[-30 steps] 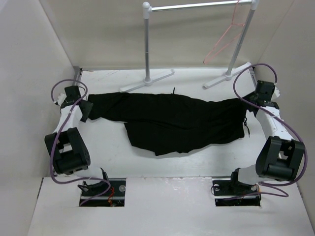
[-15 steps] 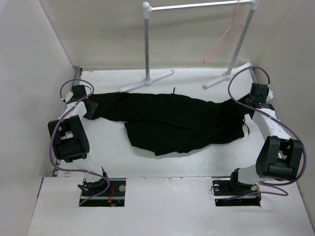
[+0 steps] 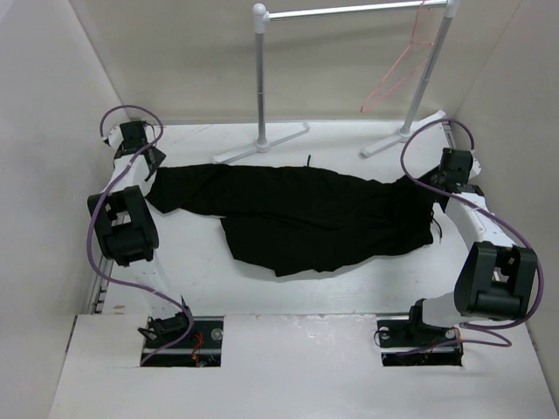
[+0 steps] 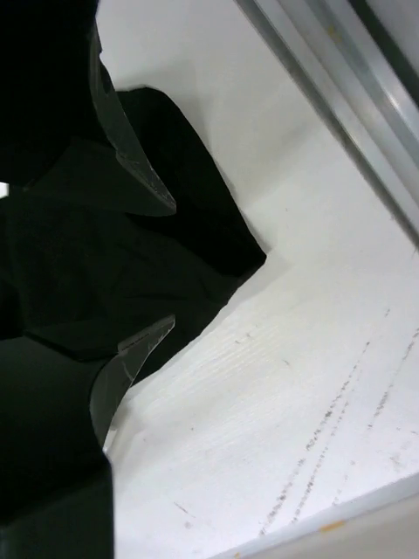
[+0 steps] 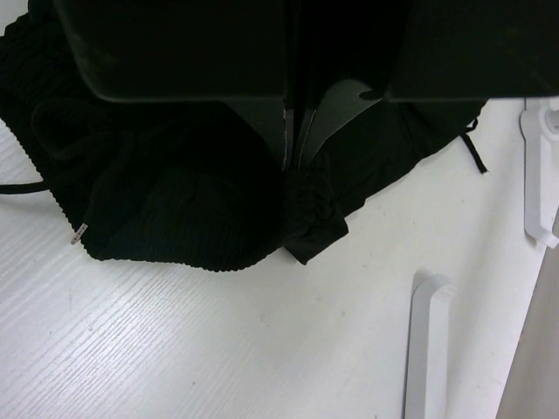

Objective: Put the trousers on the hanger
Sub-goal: Flatten out the trousers at the center of the board.

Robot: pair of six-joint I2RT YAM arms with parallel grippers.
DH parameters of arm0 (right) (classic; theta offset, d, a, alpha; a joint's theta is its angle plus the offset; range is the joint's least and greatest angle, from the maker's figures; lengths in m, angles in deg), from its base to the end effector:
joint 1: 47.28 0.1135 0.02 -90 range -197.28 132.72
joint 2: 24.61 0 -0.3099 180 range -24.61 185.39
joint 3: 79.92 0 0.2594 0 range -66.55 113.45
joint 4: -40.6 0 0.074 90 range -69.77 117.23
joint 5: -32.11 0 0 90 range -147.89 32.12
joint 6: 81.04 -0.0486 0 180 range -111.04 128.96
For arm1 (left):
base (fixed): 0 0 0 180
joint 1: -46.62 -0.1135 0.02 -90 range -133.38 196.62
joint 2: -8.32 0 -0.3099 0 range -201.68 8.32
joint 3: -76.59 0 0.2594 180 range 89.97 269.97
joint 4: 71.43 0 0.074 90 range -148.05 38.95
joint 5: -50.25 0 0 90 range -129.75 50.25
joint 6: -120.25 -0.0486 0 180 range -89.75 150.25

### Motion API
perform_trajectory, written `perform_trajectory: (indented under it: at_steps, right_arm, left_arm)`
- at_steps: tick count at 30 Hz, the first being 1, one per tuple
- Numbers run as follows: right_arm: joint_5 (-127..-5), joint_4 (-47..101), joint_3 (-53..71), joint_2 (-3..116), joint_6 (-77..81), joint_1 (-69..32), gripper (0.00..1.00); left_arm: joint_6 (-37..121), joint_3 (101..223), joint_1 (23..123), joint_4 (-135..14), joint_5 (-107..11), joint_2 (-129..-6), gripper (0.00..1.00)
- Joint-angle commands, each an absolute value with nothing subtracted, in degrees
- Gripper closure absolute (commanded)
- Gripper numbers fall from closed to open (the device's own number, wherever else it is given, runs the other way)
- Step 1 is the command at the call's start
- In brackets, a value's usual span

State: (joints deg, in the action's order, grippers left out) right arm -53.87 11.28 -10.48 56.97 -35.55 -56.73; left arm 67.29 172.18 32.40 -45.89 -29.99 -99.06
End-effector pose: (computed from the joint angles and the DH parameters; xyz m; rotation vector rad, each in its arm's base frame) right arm 0.3151 -0.0559 0.2844 1.0775 2.0361 0.2357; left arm 0.4472 0.1218 0.2823 -1.0399 1.9517 -0.0314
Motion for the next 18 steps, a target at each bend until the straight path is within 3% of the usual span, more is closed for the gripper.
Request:
perform_trajectory:
  at_steps: [1, 12, 18]
  right_arm:
    - [-54.72, 13.87, -8.98, 57.12, -34.72, -56.2, 0.95]
    - [-55.07, 13.87, -8.63, 57.91, -34.37, -56.29, 0.95]
    - [-55.07, 14.48, -7.67, 59.76, -34.37, -56.9, 0.95]
  left_arm:
    - [64.0, 176.0, 32.87, -44.61, -33.5, -102.42, 0.55]
    - [64.18, 176.8, 33.39, -42.76, -32.54, -105.85, 0.62]
    - [66.02, 175.14, 33.66, -43.64, -33.16, -103.05, 0.9]
